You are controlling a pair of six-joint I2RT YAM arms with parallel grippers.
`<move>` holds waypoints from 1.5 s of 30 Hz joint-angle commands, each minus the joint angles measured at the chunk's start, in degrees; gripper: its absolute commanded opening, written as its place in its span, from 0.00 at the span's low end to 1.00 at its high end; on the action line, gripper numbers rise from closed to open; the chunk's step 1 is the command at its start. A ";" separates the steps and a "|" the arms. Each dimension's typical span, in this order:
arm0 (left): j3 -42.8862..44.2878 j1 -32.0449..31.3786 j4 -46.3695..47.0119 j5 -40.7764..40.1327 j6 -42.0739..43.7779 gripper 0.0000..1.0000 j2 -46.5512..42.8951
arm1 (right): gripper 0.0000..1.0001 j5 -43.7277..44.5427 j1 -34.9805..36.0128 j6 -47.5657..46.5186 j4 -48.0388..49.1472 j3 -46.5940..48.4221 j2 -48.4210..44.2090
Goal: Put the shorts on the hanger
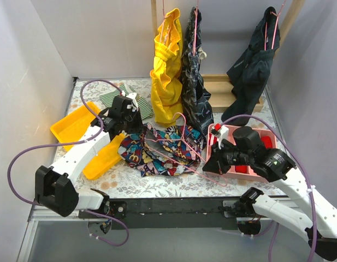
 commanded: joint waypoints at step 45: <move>-9.54 -5.41 13.58 14.57 6.64 0.53 -28.88 | 0.01 8.35 16.51 1.84 70.53 -21.82 17.92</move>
